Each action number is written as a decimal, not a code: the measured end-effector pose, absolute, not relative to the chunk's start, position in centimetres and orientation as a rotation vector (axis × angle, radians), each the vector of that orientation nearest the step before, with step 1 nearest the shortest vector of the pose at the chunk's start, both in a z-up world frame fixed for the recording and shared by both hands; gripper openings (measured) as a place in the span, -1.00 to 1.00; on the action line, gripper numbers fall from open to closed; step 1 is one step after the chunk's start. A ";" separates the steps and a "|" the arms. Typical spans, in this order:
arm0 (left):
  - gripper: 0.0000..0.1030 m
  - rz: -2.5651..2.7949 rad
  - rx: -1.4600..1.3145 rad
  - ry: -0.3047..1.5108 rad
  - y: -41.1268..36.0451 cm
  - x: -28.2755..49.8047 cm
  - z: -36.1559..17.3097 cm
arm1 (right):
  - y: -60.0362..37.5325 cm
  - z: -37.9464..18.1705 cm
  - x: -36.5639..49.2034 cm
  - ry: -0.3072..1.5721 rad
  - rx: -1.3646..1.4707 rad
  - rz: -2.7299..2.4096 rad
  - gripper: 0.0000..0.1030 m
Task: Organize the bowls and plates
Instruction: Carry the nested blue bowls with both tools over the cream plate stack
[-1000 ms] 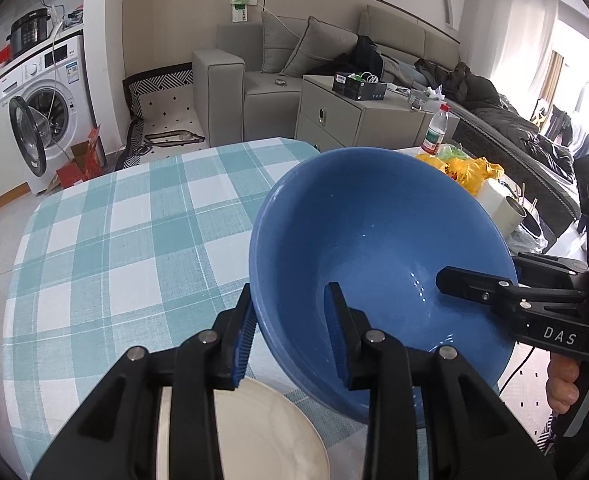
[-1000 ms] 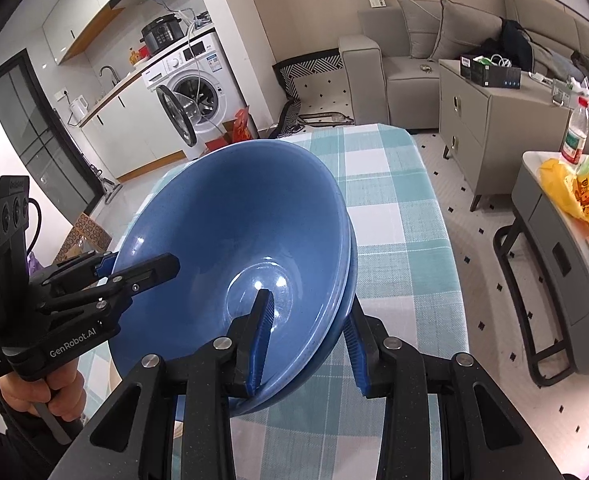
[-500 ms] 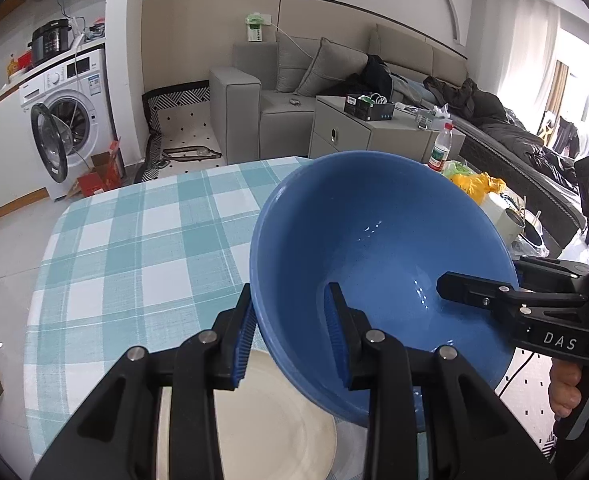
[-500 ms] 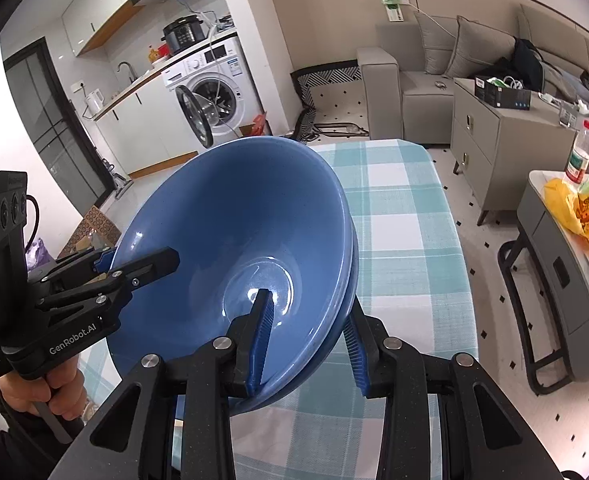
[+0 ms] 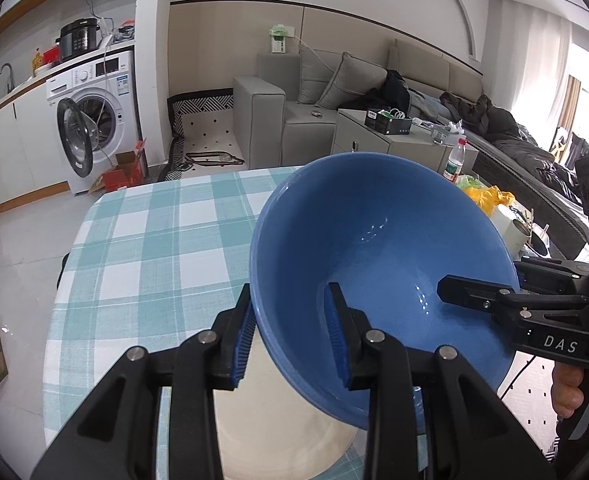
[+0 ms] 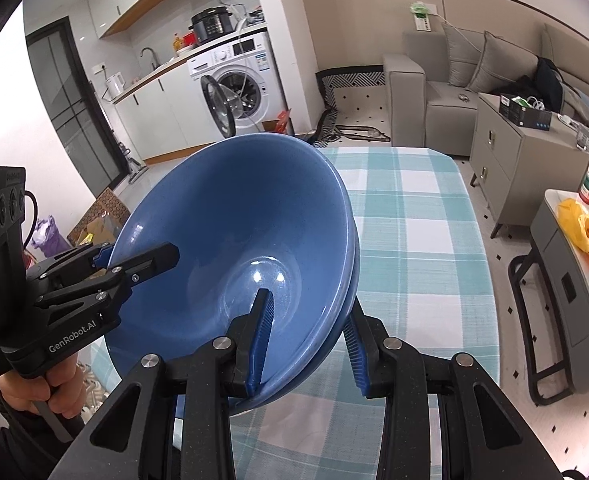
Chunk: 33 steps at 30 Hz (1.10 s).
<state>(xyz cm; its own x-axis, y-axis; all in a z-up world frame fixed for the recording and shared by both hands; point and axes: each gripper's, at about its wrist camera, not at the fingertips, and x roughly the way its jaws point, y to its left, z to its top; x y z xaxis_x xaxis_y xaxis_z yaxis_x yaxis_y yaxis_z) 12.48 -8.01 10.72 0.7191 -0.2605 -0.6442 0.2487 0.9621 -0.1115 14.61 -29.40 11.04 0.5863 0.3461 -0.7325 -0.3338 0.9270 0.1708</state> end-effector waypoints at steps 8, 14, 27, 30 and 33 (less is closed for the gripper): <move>-0.38 -0.238 -0.029 0.709 -5.9 11.1 10.3 | -26.9 10.5 14.0 0.873 -0.011 0.436 -0.32; -0.38 -0.205 -0.037 0.721 -4.1 10.5 9.4 | -25.0 9.4 13.9 0.895 -0.021 0.468 -0.32; -0.38 -0.150 -0.072 0.775 -1.6 11.2 6.5 | -21.4 6.0 15.8 0.964 -0.049 0.517 -0.32; -0.38 -0.144 -0.080 0.788 -1.3 11.4 5.8 | -21.0 5.4 16.2 0.976 -0.051 0.521 -0.32; -0.38 -0.135 -0.083 0.797 -1.1 11.5 5.0 | -20.6 4.7 16.5 0.991 -0.057 0.523 -0.32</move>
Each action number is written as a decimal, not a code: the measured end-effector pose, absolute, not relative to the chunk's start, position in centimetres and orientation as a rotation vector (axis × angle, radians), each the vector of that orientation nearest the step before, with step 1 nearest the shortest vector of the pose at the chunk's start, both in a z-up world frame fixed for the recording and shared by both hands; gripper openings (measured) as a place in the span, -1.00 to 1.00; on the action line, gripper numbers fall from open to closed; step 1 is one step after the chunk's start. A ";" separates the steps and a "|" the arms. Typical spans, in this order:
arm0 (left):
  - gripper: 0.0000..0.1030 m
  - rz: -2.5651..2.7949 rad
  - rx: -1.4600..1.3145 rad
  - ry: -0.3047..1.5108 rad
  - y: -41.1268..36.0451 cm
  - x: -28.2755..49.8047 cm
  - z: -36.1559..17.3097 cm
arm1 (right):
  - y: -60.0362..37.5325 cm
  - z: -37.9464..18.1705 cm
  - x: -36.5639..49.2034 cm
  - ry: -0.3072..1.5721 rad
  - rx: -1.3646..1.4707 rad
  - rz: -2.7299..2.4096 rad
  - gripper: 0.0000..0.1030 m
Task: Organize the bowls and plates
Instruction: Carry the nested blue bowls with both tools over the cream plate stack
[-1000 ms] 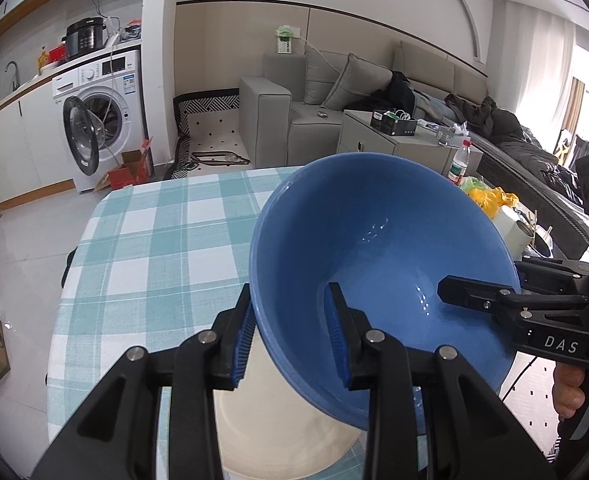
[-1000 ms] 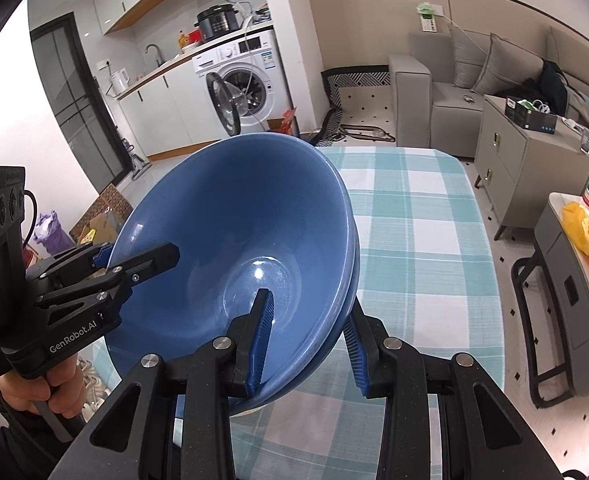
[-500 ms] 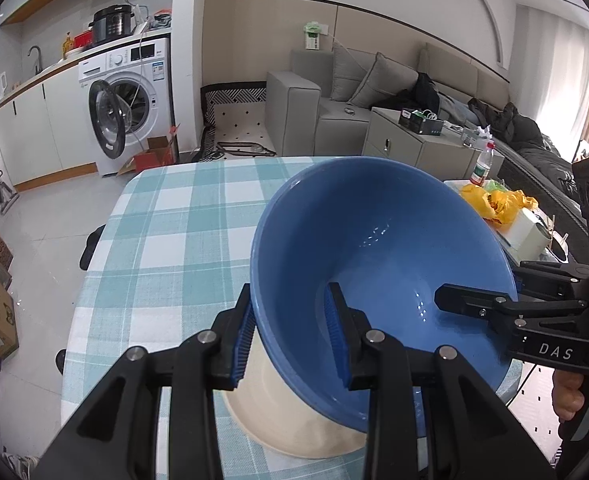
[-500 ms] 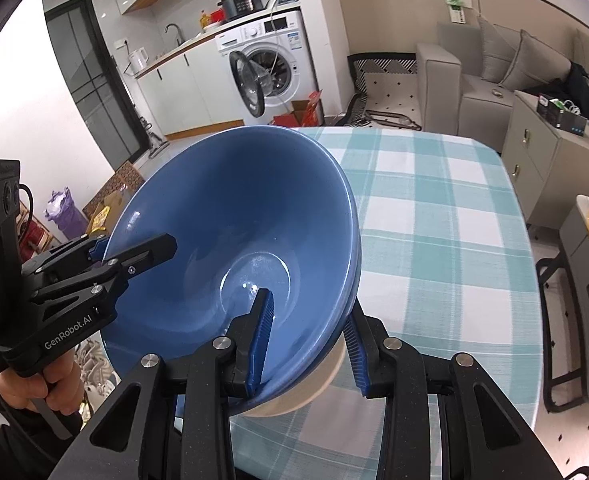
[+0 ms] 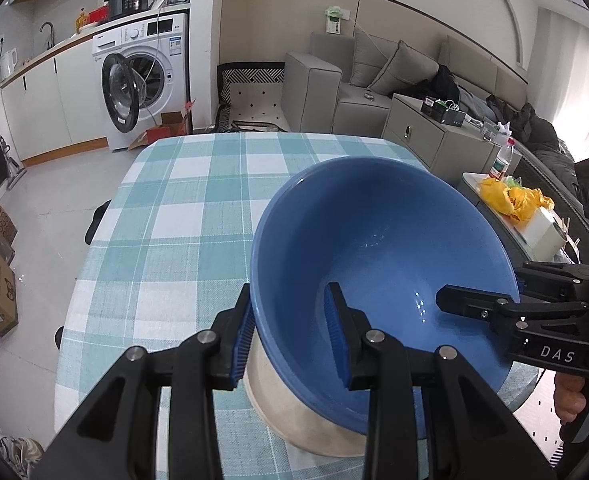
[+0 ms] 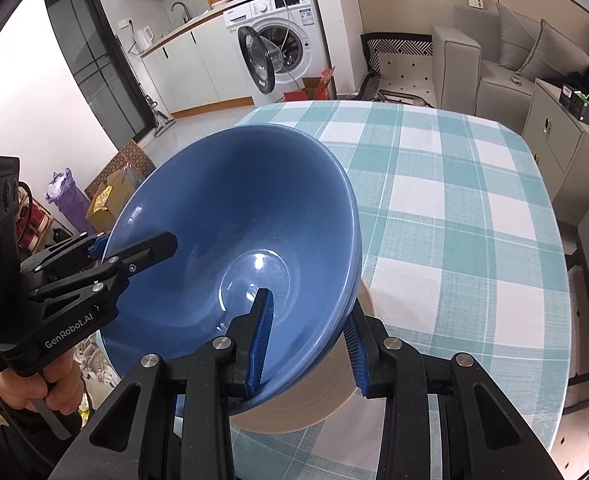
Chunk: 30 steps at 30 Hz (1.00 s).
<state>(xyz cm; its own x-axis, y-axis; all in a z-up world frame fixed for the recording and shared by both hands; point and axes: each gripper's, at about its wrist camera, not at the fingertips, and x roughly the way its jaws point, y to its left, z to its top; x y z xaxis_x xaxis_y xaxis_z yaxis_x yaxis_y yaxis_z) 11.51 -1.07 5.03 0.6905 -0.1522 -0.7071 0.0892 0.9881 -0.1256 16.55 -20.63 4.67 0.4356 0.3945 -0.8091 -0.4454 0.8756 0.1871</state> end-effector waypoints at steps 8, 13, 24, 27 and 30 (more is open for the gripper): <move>-0.38 -0.136 -0.100 0.833 -0.5 12.3 3.3 | -20.1 3.1 17.4 1.028 -0.064 0.518 -0.32; -0.38 -0.137 -0.106 0.851 -0.4 12.7 2.5 | -19.9 2.4 17.9 1.046 -0.075 0.512 -0.32; -0.38 -0.138 -0.110 0.870 -0.6 13.9 1.0 | -19.9 1.5 19.3 1.061 -0.066 0.497 -0.32; -0.38 -0.138 -0.110 0.868 -0.6 14.2 1.0 | -19.9 1.4 19.6 1.062 -0.060 0.494 -0.32; -0.38 -0.136 -0.098 0.870 -0.7 14.6 1.1 | -19.9 1.4 20.0 1.067 -0.057 0.492 -0.32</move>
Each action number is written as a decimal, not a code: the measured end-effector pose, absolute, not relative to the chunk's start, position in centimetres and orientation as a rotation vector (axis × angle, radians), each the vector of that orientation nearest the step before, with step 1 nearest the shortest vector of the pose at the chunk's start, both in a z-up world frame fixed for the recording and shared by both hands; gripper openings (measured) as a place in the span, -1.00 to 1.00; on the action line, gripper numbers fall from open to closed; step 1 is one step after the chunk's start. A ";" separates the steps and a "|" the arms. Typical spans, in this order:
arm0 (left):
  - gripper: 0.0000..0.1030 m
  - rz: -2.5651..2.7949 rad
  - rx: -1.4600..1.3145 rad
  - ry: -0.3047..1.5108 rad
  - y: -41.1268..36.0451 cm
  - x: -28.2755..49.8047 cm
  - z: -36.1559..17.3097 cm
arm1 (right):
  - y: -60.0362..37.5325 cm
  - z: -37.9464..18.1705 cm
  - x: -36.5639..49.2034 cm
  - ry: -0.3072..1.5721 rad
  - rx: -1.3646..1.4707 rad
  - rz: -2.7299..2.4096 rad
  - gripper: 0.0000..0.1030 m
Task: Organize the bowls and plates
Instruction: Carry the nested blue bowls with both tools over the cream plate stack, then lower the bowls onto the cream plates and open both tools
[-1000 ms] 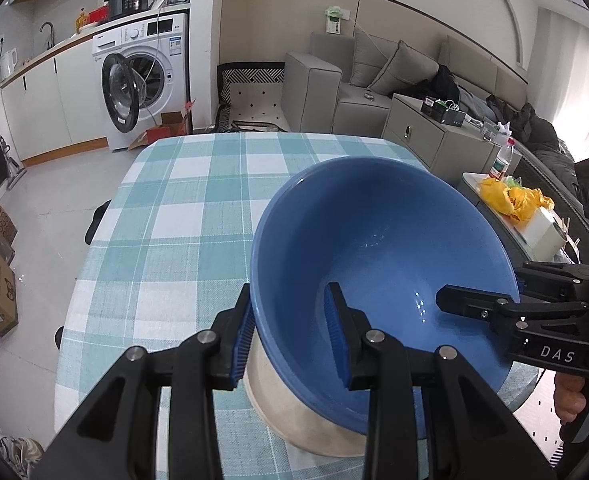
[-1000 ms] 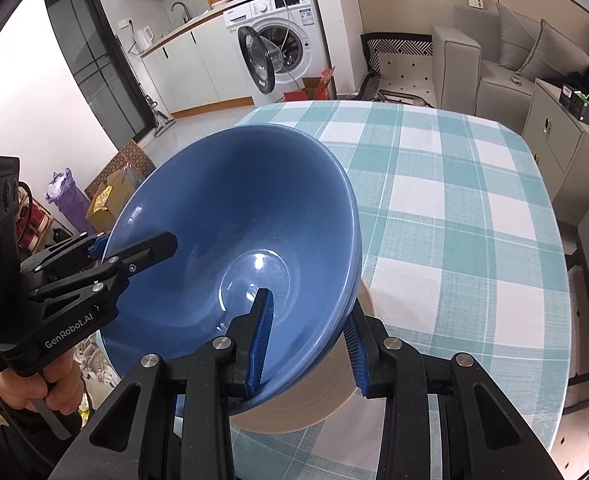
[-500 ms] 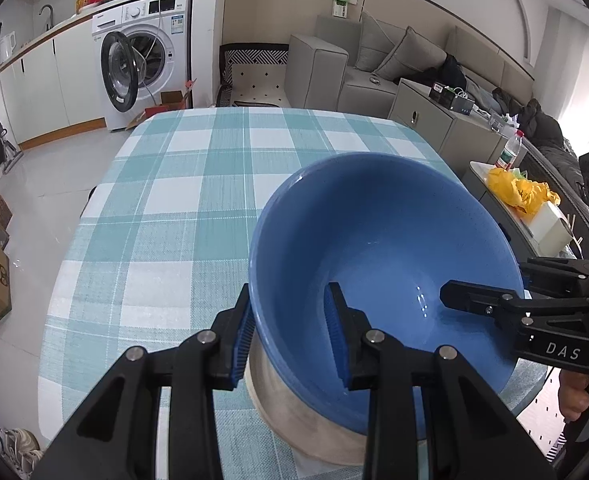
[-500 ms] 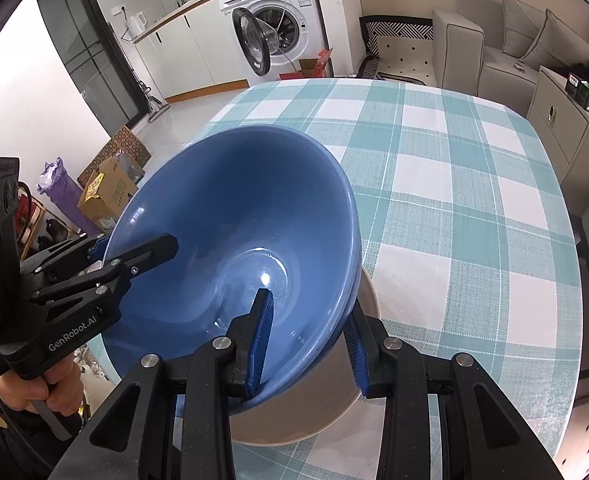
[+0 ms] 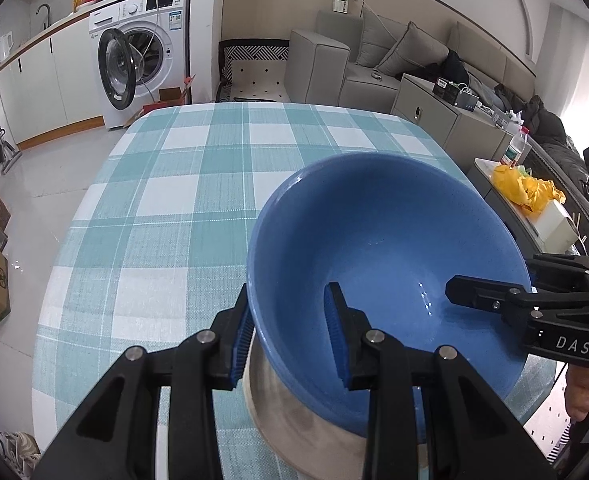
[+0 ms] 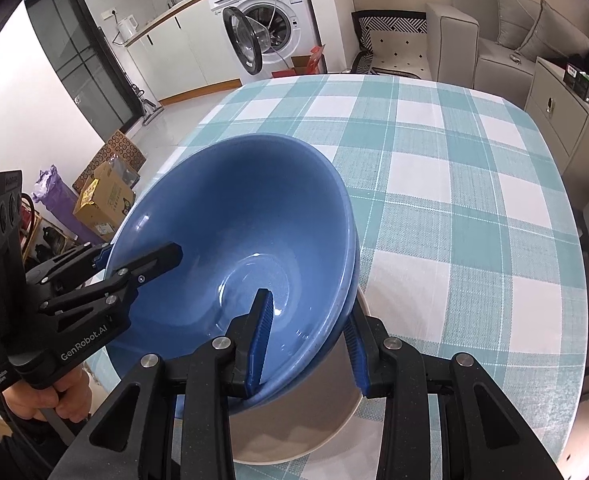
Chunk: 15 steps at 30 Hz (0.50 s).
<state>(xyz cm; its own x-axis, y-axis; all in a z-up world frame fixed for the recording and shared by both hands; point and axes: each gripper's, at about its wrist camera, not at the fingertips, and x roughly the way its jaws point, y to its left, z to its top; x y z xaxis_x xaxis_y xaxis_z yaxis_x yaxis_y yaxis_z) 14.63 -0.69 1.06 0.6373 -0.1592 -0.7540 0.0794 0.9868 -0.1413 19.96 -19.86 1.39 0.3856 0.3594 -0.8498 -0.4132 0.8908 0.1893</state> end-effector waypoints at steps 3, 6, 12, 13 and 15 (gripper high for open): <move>-0.38 -0.137 -0.101 0.868 -0.7 14.8 1.1 | -19.8 1.4 19.9 1.071 -0.057 0.497 -0.32; -0.36 -0.139 -0.100 0.867 -0.7 14.8 1.1 | -19.8 1.4 20.0 1.071 -0.060 0.500 -0.32; -0.13 -0.154 -0.101 0.875 -0.6 14.8 1.0 | -19.7 1.6 19.9 1.065 -0.066 0.510 -0.28; -0.05 -0.158 -0.101 0.872 -0.6 14.7 1.0 | -19.6 1.6 19.8 1.063 -0.069 0.513 -0.26; 0.05 -0.163 -0.086 0.865 -0.7 14.4 1.2 | -19.7 1.7 19.8 1.056 -0.070 0.517 -0.14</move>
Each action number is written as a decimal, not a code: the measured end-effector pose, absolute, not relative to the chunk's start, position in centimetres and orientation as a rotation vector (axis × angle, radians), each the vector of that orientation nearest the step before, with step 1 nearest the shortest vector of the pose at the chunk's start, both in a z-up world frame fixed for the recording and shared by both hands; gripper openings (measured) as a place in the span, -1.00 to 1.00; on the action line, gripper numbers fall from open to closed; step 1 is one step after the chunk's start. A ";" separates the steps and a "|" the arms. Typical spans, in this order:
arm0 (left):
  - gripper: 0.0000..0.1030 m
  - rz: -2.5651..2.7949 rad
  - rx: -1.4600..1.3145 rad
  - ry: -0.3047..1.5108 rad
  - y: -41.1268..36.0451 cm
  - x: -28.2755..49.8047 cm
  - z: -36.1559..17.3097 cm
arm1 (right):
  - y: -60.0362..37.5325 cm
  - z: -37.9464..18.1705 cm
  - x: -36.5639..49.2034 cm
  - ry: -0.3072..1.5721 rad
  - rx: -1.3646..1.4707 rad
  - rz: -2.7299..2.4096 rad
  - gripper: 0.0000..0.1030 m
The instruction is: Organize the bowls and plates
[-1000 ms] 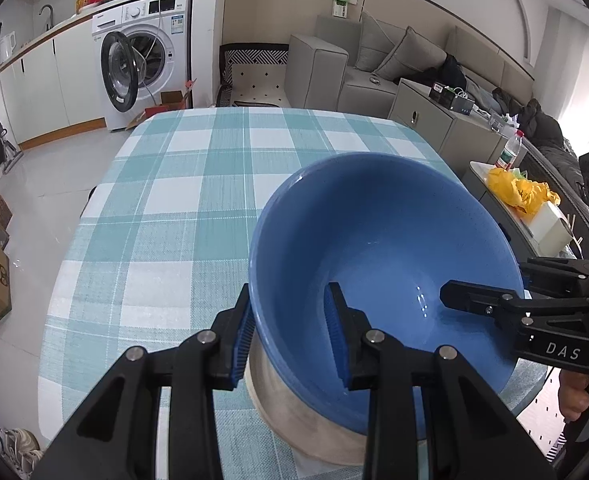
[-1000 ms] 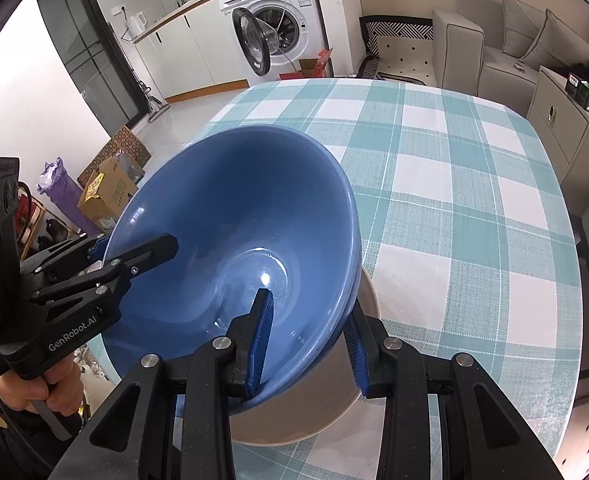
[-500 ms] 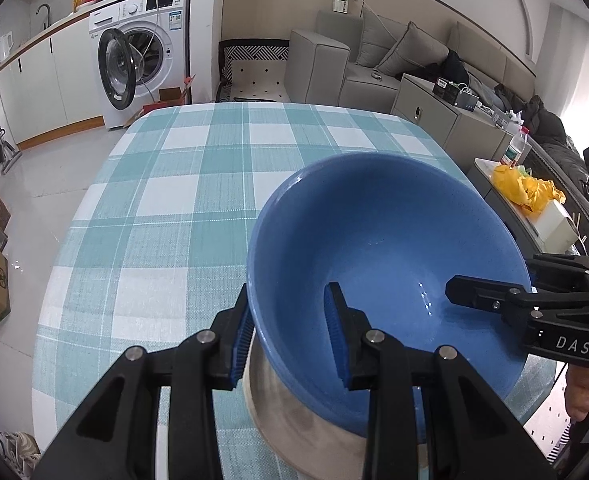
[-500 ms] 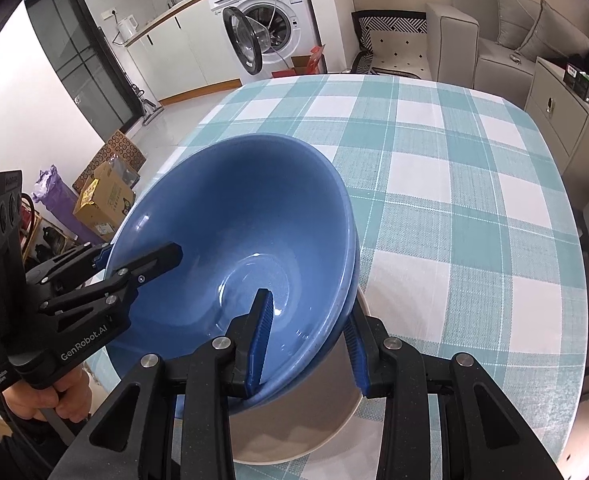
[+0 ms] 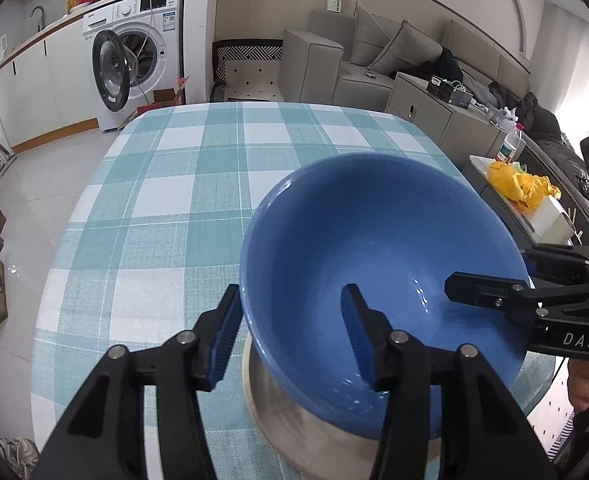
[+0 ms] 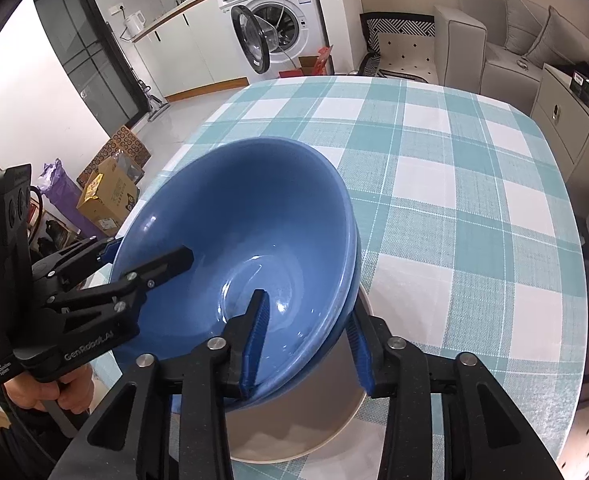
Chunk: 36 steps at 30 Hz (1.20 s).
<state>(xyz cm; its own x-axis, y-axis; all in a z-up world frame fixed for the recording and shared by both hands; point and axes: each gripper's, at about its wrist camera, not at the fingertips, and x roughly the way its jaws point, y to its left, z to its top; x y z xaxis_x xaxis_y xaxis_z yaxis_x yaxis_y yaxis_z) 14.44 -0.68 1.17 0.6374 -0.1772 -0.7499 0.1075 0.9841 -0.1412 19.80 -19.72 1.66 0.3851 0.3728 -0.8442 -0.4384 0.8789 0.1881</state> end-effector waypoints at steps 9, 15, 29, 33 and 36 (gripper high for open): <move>0.25 -0.163 -0.059 0.820 0.2 12.6 2.3 | -20.8 2.8 19.0 0.999 -0.072 0.513 0.41; 0.91 -0.170 -0.066 0.754 0.8 10.8 3.6 | -21.5 3.8 17.9 0.951 -0.074 0.543 0.74; 1.00 -0.085 0.021 0.561 1.2 5.7 5.3 | -23.9 6.4 12.4 0.663 -0.086 0.560 0.99; 1.00 -0.065 0.003 0.511 1.8 4.0 4.5 | -25.2 5.8 10.5 0.601 -0.081 0.544 0.99; 1.00 -0.054 0.001 0.488 2.0 3.0 3.7 | -25.9 5.1 8.9 0.564 -0.089 0.533 0.99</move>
